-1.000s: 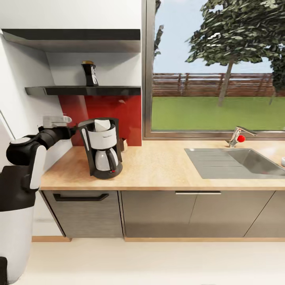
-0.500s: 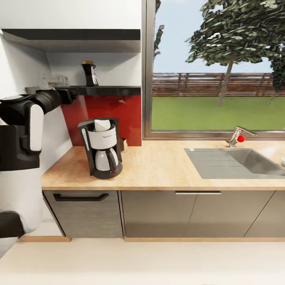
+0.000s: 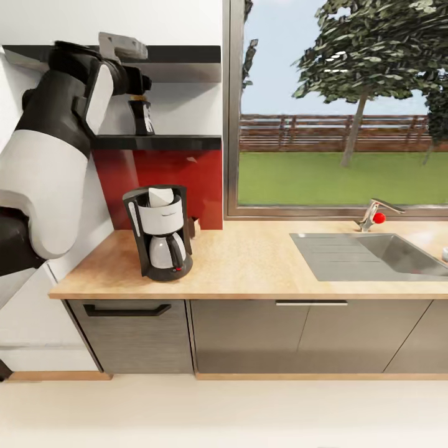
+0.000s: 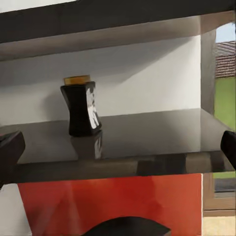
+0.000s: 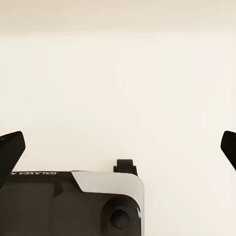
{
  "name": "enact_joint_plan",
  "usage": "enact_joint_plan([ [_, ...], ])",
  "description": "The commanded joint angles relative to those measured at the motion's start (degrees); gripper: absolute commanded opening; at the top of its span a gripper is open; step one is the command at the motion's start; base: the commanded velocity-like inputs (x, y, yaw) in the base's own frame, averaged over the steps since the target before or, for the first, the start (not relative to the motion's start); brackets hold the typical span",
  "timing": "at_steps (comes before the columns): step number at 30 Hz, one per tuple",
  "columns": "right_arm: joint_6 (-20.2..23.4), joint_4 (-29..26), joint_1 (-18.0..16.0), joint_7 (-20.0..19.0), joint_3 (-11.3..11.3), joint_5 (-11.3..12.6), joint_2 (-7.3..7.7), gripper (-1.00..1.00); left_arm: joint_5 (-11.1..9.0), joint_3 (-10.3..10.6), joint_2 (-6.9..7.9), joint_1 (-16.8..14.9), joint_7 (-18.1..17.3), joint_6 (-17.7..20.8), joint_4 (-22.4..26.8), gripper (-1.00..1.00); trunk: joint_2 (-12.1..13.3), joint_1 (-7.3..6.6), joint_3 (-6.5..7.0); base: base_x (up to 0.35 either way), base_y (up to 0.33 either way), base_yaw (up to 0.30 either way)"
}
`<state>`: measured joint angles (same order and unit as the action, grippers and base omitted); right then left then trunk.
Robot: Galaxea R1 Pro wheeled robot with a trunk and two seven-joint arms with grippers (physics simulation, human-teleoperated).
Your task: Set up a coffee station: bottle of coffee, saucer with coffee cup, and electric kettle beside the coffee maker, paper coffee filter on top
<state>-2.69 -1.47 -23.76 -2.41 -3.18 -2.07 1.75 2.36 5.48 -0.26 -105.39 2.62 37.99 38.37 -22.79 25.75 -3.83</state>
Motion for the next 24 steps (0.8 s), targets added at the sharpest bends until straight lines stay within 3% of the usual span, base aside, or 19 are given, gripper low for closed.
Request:
enact_joint_plan([
  [1,-0.21,0.06,-0.05,-0.22,-0.34,-0.21,0.01,1.00,1.23,0.14,-0.62,-0.62,0.50,-0.57,-1.54,1.00,-0.13,0.03,-0.13,0.000,0.000,0.000],
  [4,-0.21,0.06,-0.05,-0.22,-0.34,-0.21,0.06,1.00,2.93,0.17,-1.94,-1.21,1.03,-3.51,-3.97,1.00,-0.13,0.03,-0.13,0.000,0.000,0.000],
  [7,-0.21,0.06,-0.05,-0.22,-0.34,-0.21,0.09,1.00,4.20,0.07,-2.37,-1.06,2.27,-5.89,-5.06,1.00,-0.13,0.03,-0.13,0.000,0.000,0.000],
  [15,-0.21,0.06,-0.05,-0.22,-0.34,-0.21,0.09,1.00,4.53,-1.51,-1.69,-0.43,4.06,-8.36,-5.63,1.00,-0.13,0.03,-0.13,0.000,0.000,0.000],
  [20,-0.23,0.06,-0.05,-0.24,-0.34,-0.24,0.18,1.00,4.68,-4.26,-1.29,-0.35,4.25,-11.88,-5.88,1.00,-0.13,0.03,-0.13,0.000,0.000,0.000],
  [24,-0.18,0.06,-0.05,-0.32,-0.34,-0.29,0.38,1.00,4.76,-5.01,-0.57,-0.34,4.55,-13.02,-5.92,1.00,-0.13,0.03,-0.13,0.000,0.000,0.000],
])
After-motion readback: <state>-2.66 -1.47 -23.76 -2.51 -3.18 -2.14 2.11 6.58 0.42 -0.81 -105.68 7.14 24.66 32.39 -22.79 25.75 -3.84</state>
